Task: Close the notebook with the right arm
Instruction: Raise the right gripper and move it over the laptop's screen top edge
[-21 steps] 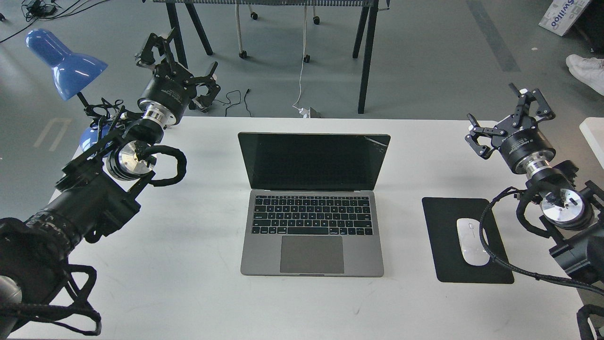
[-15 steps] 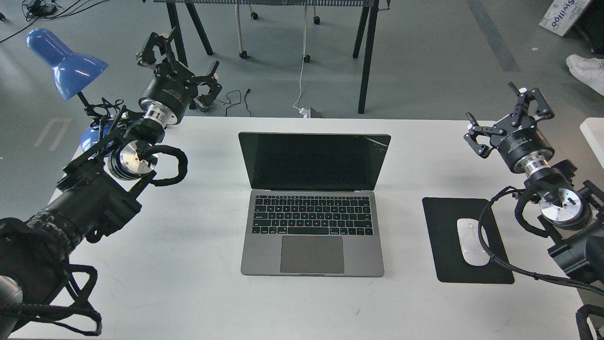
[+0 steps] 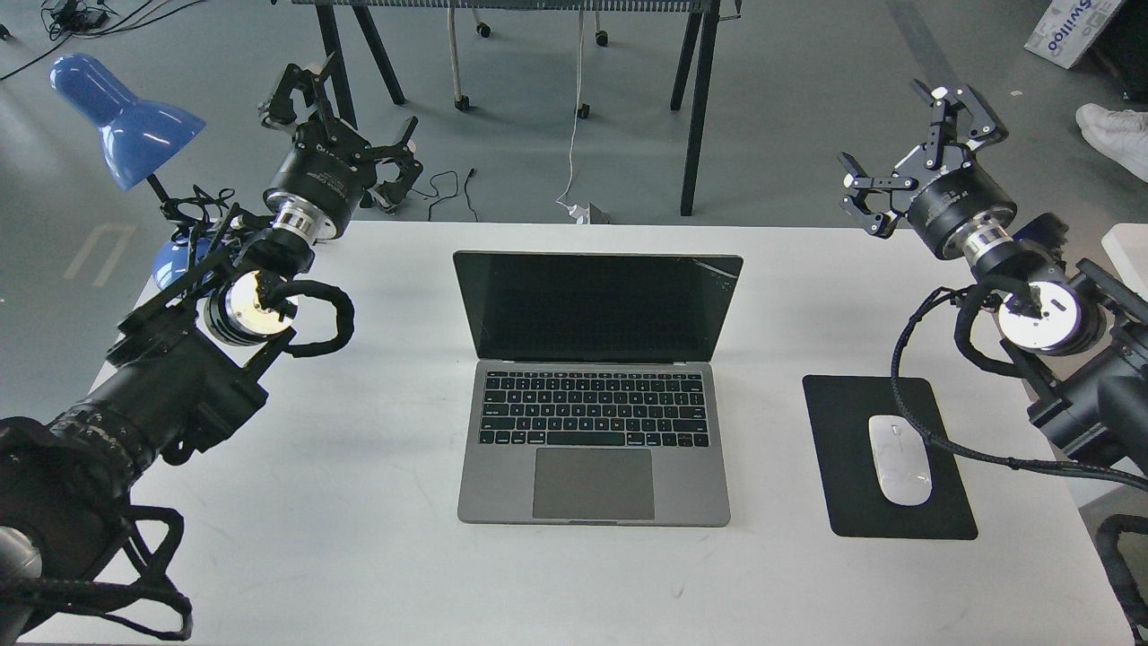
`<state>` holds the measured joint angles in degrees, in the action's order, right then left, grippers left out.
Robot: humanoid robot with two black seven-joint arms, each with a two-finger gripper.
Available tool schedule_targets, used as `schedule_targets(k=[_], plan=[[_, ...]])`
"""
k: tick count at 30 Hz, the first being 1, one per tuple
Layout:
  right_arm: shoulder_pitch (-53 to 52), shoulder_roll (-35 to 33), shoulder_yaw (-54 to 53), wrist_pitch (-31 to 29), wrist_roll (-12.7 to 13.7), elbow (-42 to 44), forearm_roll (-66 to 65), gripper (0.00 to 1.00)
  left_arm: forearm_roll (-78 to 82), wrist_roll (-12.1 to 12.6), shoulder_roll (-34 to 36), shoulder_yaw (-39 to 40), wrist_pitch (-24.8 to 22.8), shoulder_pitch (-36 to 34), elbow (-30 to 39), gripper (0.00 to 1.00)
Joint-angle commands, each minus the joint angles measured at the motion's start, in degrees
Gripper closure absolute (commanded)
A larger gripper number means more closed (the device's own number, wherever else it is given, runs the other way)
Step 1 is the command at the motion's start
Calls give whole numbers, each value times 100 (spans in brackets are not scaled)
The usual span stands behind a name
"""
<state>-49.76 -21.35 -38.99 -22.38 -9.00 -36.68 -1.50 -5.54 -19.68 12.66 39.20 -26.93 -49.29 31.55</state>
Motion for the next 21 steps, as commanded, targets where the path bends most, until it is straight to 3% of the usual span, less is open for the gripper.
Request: schedule_targets(k=[1,4,10,21], plan=[[-315,306,524,155,4,-15,-8,0,0,-1,0,-9,-107,7,0,0],[-386,676,700,164,21,-24,-8,0,0,-10,-9,-9,-107,7,0,0],[-395,729,1173,182,92,-383,-17,0,0,-10,0,-9,-107,7,0,0],[-149,53,1438,182,92,-1131,-17,0,9,-1,-9,-35,-107,16,0,0]])
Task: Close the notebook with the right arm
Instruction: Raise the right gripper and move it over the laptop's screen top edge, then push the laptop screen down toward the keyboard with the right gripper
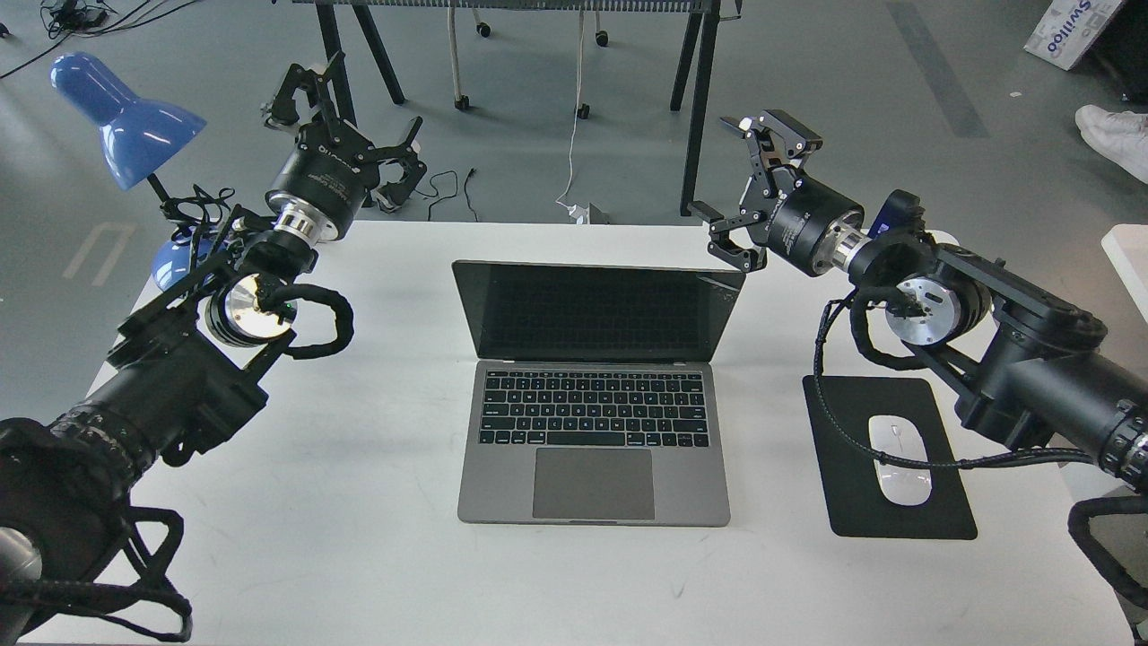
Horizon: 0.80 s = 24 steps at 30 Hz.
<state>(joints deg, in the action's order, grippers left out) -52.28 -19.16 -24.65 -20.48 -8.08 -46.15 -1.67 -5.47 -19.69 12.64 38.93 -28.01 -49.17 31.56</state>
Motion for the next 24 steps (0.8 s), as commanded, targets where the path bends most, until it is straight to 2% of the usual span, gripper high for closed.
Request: schedule_targets(k=[1,5,11,24], plan=[[112,-237,13,-18,0,-262,-9,0,2,0,-7,-8,1,4,8,0],[410,-457,22,-44,-9,-596,-44,0,2,0,-7,-8,1,4,0,0],[938,-650,145,-53,-44,-1053,-790,0,2,0,-7,-17,1,4,0,0],[1150,-800,496,-71,-62,-1221,-1493,0,2,0,-7,-26,1,4,8,0]])
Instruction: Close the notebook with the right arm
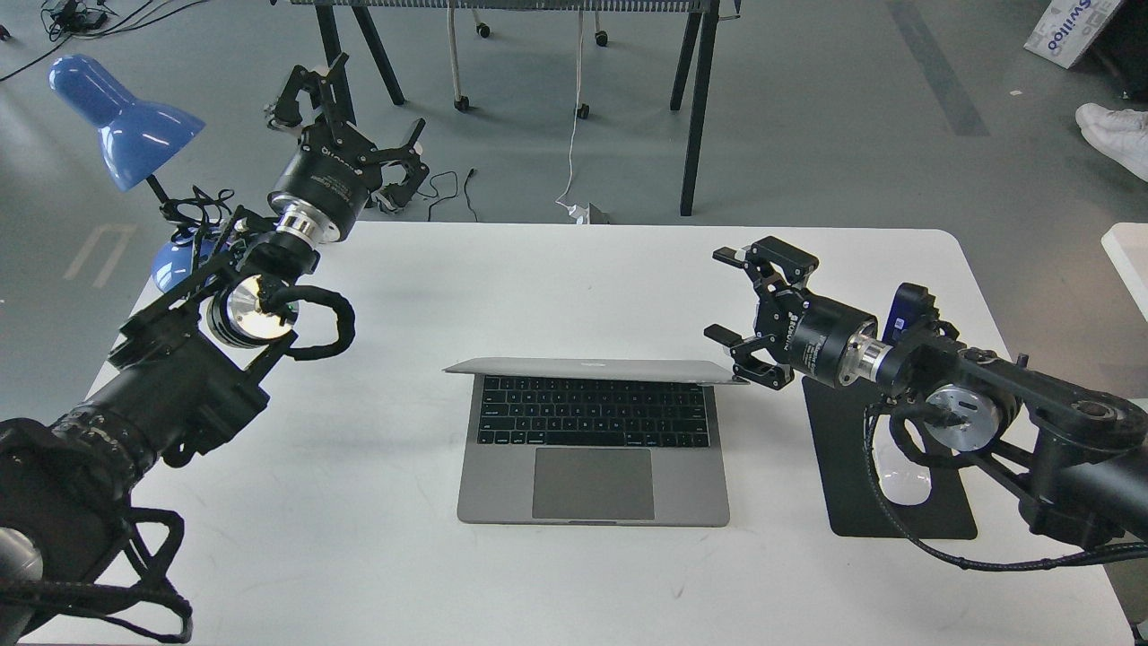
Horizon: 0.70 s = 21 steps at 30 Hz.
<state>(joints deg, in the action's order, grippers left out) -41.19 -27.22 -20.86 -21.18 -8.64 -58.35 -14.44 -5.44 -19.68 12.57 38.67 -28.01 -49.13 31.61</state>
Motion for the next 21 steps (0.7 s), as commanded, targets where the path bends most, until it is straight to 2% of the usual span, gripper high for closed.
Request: schedule_targets(k=[1,21], plan=[[41,24,160,0,-7,7,-313,0,-1,0,0,1,1,0,3,0],[568,121,635,8,-15,16,-1105,0,-1,0,9,1,1,0,3,0]])
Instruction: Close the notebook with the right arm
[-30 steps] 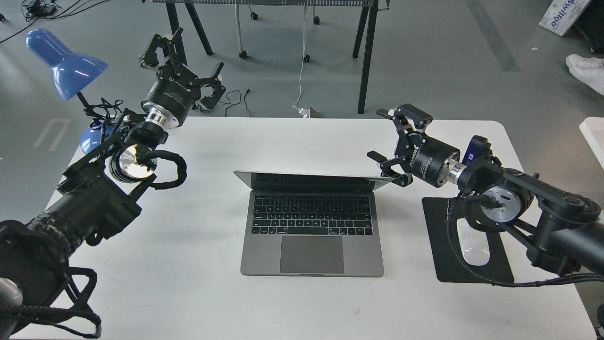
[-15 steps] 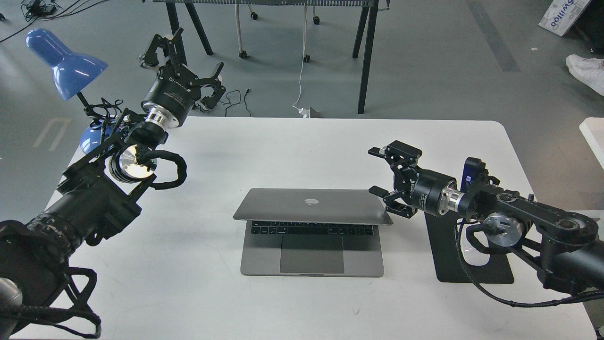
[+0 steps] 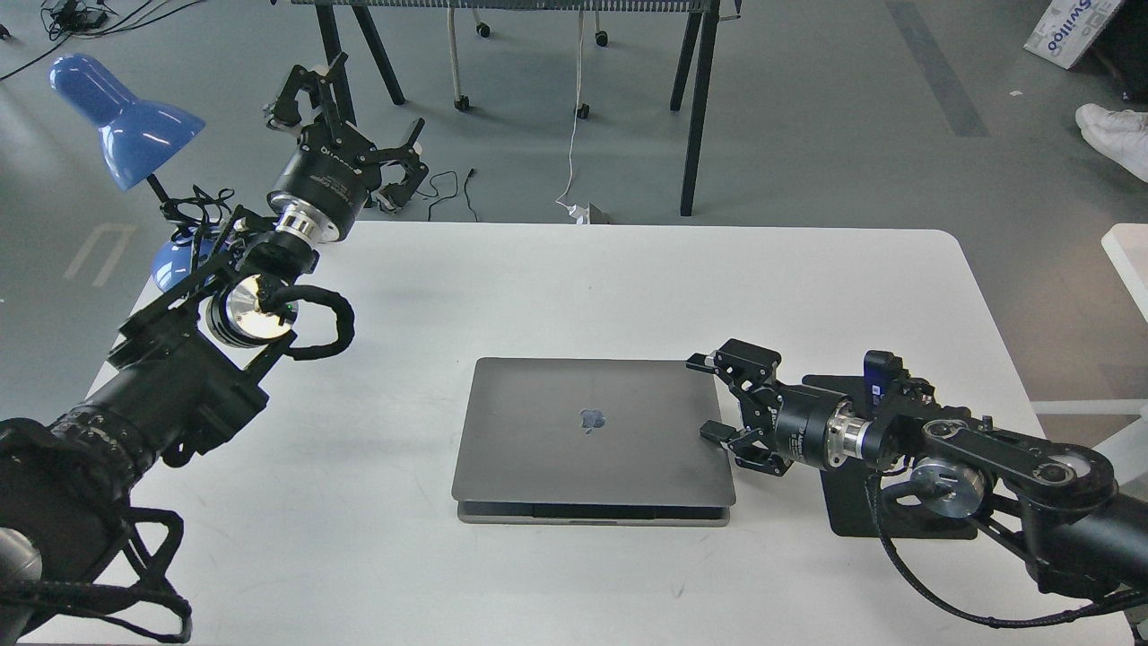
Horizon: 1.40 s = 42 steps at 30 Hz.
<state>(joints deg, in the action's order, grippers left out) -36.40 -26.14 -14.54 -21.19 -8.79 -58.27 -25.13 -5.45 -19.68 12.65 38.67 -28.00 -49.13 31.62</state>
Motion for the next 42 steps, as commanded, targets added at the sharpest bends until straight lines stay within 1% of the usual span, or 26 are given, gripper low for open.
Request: schedule_targets(k=[1,6,18,23,26,28,30,32,34,36,39,42], plan=[[115,12,4,9,0,8,-53,0,0,0,0,0,0,0,3,0],[168,118,4,18,0,26,-168,0,0,0,0,9,0,0,3,0],[186,118,4,27,0,0,-159,0,0,0,0,27,0,0,3,0],[177,30,-172,36,-9,-325,-133,0,0,0,0,27,0,0,3,0],[177,-49,-759,36,-17,-527,-45,0,0,0,0,27,0,0,3,0],[177,-198,-1356,27,-17,-633,-27,0,0,0,0,27,0,0,3,0],[177,-190,-2102,62,-17,-625,8,0,0,0,0,27,0,0,3,0],[186,-164,-2858,71,61,-589,-1,0,0,0,-8,27,0,0,3,0],[177,-155,-3378,71,140,-528,-1,0,0,0,-8,27,0,0,3,0],[107,-155,-3713,88,359,-336,-10,0,-9,0,-8,27,0,0,3,0],[-16,-137,-4099,202,361,244,-1,0,-9,0,-8,27,0,0,3,0],[-43,-85,-4556,238,360,640,8,0,-9,-9,-17,27,0,9,3,0]])
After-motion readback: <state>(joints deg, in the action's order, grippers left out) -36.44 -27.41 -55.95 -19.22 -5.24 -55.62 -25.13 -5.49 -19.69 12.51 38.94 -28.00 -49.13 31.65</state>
